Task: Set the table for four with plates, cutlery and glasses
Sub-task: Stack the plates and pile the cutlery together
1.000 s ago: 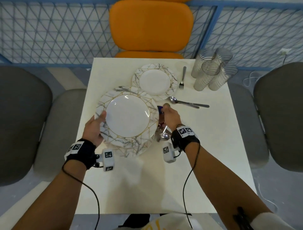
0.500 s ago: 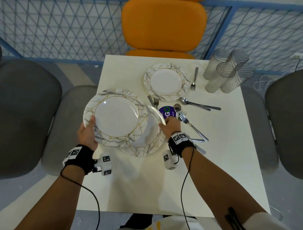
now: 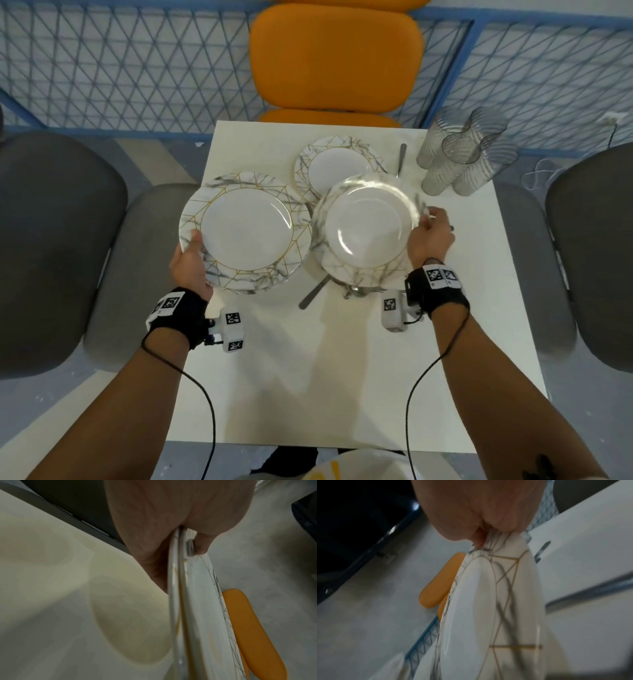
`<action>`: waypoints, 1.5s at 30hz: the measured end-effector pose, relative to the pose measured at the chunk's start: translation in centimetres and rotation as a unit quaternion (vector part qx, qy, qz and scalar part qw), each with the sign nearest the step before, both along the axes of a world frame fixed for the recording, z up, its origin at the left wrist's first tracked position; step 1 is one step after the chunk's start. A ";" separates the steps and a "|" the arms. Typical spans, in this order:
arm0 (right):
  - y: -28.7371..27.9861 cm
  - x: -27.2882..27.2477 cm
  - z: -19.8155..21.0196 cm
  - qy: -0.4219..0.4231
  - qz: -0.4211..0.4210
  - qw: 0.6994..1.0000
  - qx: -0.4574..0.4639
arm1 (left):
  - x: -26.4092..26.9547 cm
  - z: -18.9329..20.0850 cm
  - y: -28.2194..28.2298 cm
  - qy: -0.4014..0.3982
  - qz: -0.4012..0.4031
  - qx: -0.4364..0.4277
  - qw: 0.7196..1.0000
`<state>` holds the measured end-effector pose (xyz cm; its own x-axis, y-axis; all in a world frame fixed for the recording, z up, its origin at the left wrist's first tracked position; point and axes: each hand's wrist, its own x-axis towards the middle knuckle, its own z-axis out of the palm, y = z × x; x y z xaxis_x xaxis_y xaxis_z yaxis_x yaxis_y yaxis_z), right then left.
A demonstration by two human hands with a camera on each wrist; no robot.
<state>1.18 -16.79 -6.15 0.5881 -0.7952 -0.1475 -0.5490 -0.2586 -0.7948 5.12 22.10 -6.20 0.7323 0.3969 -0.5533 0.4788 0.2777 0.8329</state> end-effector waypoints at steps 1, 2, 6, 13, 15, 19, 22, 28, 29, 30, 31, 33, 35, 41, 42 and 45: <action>-1.0 0.0 0.4 -0.022 -0.028 0.999 0.003 | 0.0 0.0 -0.3 0.002 -0.001 0.002 1.000; -1.8 -0.1 0.9 -0.044 -0.050 0.998 0.004 | -0.1 0.1 -0.7 0.004 -0.004 0.004 1.000; -3.0 0.4 2.1 -0.085 -0.067 0.994 0.016 | -0.5 0.4 -2.4 0.018 -0.032 -0.007 0.999; 0.6 1.4 0.4 -0.059 0.066 0.996 0.026 | -1.6 0.7 -6.2 0.010 -0.086 -0.035 0.996; 1.9 1.4 0.0 -0.047 0.099 0.994 0.012 | -1.9 1.0 -7.1 0.023 -0.098 -0.042 0.994; 3.8 1.7 -0.5 -0.031 0.133 0.991 0.012 | -1.9 1.0 -7.8 0.043 -0.128 -0.030 0.990; 4.8 2.0 -0.6 -0.014 0.162 0.987 0.020 | -2.1 0.7 -7.8 0.044 -0.139 -0.040 0.988; 6.0 2.5 -0.5 0.026 0.228 0.972 0.049 | -1.7 0.3 -8.3 0.011 -0.168 -0.093 0.981; 6.0 2.6 -0.6 0.021 0.234 0.971 0.043 | -1.6 0.2 -8.2 0.012 -0.174 -0.109 0.979; 5.8 3.0 -0.9 0.016 0.242 0.969 0.038 | -1.2 0.1 -8.3 0.015 -0.177 -0.127 0.976; 5.8 3.0 -0.9 0.009 0.251 0.967 0.034 | -1.0 0.0 -8.1 0.020 -0.181 -0.136 0.974; 5.6 3.1 -0.7 0.002 0.269 0.962 0.034 | -0.8 0.0 -7.9 0.027 -0.173 -0.137 0.975; 5.2 3.9 -0.6 0.010 0.289 0.956 0.049 | -0.4 -0.2 -7.8 0.031 -0.158 -0.131 0.978; 1.2 9.0 -1.4 0.085 0.197 0.976 0.045 | 0.5 -1.2 -6.9 0.029 -0.121 -0.118 0.985; 0.4 10.1 -1.7 0.115 0.180 0.977 0.026 | 0.6 -1.4 -6.8 0.027 -0.117 -0.117 0.986; -1.4 12.9 -3.2 0.198 0.158 0.967 -0.024 | 1.0 -2.2 -6.2 0.020 -0.106 -0.116 0.987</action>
